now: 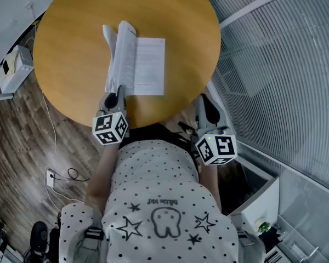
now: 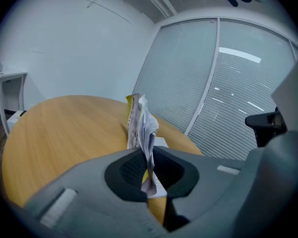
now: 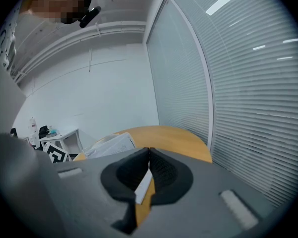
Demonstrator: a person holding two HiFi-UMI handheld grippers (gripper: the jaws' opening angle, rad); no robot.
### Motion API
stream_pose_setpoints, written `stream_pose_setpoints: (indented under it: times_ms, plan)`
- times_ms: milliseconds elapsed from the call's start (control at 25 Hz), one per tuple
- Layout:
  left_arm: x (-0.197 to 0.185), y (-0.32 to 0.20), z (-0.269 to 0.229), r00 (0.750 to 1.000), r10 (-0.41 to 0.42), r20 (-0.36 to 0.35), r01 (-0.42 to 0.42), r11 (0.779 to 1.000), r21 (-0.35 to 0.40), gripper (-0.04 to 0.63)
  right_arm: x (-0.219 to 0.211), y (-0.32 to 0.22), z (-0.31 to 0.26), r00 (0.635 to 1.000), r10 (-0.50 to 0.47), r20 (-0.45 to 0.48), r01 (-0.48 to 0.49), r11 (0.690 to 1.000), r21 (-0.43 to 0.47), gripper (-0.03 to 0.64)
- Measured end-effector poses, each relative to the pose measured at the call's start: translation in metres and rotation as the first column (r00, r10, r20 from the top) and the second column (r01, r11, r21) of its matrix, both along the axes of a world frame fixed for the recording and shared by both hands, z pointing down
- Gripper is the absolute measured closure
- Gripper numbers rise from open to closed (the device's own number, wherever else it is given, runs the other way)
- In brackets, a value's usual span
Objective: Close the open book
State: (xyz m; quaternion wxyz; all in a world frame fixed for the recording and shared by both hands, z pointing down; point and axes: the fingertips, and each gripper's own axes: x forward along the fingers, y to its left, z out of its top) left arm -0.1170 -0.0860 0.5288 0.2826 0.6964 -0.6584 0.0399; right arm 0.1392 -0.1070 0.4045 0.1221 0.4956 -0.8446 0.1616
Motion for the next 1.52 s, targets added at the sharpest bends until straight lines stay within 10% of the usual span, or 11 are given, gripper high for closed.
stream_pose_setpoints:
  times_ms: [600, 1520]
  plan:
    - [0.032, -0.004, -0.003, 0.979, 0.161, 0.127, -0.16, 0.987, -0.015, 0.561, 0.018, 0.009, -0.003, 0.998, 0.058, 0.007, -0.058, 0.998, 0.003, 0.612]
    - [0.089, -0.013, 0.012, 0.88, 0.397, 0.261, -0.386, 0.917, -0.097, 0.558, 0.048, 0.01, -0.005, 0.991, 0.135, 0.004, -0.135, 0.991, -0.008, 0.612]
